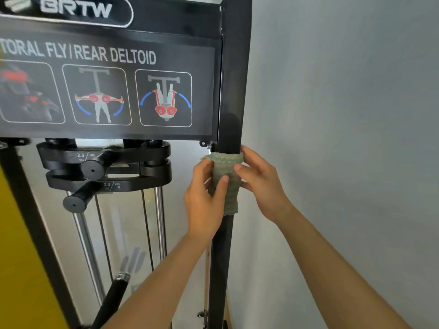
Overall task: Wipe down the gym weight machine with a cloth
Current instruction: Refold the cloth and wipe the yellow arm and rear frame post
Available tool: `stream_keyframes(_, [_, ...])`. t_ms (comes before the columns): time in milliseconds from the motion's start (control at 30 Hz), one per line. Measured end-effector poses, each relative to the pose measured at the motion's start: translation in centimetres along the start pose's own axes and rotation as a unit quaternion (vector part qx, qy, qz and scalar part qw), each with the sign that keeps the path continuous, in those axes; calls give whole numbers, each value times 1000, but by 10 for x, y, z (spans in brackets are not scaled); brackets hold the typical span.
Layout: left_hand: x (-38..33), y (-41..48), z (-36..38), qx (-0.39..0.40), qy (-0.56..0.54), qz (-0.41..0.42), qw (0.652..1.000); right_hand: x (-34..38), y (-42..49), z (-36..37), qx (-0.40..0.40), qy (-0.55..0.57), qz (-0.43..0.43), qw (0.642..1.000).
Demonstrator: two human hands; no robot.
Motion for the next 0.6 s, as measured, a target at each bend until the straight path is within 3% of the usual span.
stream_keyframes(367, [-8, 38, 6, -2, -98, -18, 995, 36, 13, -11, -95, 25, -70, 993])
stream_keyframes(600, [15, 26, 3, -15, -67, -41, 997, 4, -3, 2, -43, 6, -26, 999])
Point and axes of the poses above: each hand's wrist, its own y-axis towards the middle knuckle, its own z-axis out of the palm, x = y × z, the point moved 9 cm from there along y, towards the middle knuckle, and after that the axes turned 4 degrees about x, right-handed, at the moved point
